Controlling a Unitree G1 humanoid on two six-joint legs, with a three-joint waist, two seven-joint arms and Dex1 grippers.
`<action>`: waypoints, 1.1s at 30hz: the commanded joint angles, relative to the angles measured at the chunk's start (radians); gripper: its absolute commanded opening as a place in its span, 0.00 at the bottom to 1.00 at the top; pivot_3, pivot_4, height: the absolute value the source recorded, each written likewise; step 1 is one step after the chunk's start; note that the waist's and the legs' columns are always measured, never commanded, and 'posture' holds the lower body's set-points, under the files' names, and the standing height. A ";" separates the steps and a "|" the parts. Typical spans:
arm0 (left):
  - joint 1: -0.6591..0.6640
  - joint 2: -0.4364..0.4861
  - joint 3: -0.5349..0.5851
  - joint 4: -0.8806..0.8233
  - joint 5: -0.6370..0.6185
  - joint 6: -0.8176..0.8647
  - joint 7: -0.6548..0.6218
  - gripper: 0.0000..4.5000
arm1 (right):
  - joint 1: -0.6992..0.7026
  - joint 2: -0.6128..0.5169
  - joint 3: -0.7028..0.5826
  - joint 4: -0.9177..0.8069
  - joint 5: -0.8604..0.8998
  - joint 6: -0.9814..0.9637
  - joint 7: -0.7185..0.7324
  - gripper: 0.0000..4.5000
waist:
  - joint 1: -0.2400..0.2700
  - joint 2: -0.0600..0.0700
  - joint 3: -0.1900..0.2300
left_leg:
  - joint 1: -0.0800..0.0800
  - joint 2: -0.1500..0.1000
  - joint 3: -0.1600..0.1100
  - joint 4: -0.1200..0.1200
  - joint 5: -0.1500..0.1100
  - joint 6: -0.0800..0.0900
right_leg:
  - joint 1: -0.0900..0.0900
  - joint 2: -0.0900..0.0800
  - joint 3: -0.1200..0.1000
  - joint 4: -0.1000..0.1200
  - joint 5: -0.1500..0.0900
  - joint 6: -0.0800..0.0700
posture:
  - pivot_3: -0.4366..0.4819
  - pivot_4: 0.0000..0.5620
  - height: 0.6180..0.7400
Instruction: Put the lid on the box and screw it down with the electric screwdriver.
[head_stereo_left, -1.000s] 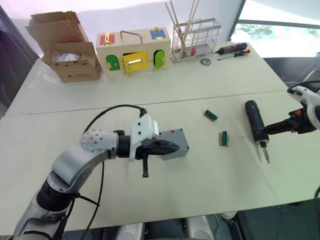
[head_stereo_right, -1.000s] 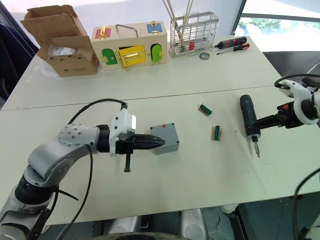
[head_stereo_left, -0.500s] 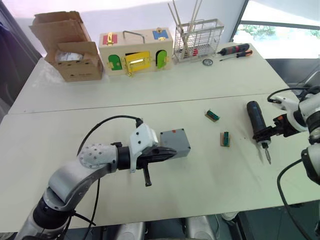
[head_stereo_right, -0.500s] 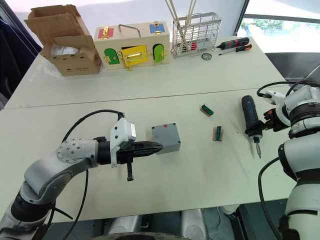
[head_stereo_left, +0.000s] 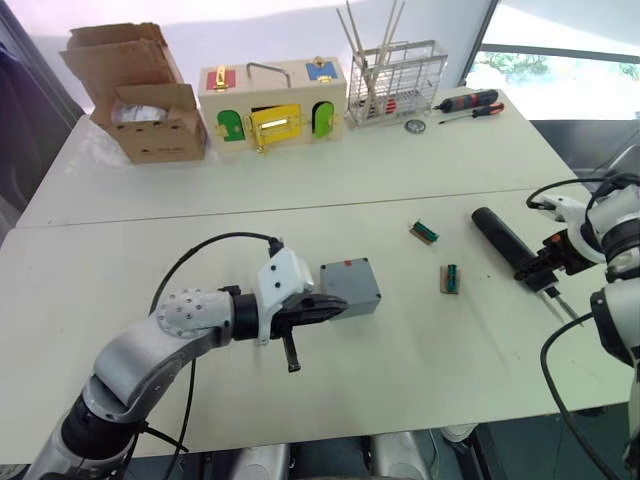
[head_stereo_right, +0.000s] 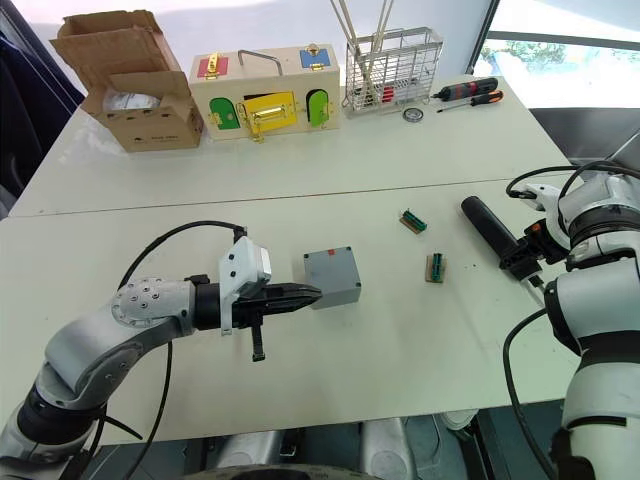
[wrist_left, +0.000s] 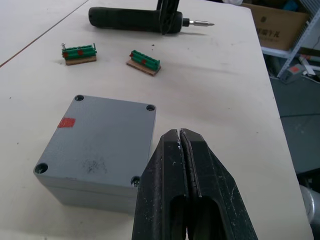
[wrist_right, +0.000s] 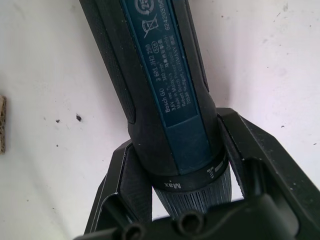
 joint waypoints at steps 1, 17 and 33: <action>0.000 0.017 0.036 0.000 -0.007 -0.020 -0.021 0.00 | 0.027 -0.003 -0.037 0.011 -0.006 -0.036 -0.038 0.39 | 0.000 -0.002 -0.001 | 0.000 0.000 0.000 0.000 0.000 0.000 | 0.000 0.000 0.000 0.000 0.000 0.000 | 0.48 0.27 1.00; -0.169 0.069 0.127 0.301 -0.015 -0.099 -0.224 0.00 | 0.346 0.177 -1.025 -1.107 0.656 0.084 -0.593 0.39 | 0.004 0.006 0.003 | -0.006 0.001 -0.001 -0.006 0.001 -0.002 | -0.011 0.000 -0.003 0.003 0.000 0.000 | 0.48 0.27 1.00; -0.221 -0.106 0.059 0.408 0.039 -0.090 -0.159 0.00 | 0.781 0.705 -0.841 -1.847 1.052 0.125 -0.899 0.39 | -0.002 0.007 0.003 | -0.008 0.000 -0.001 0.001 0.003 -0.004 | -0.014 -0.001 0.000 0.016 0.000 0.000 | 0.48 0.27 1.00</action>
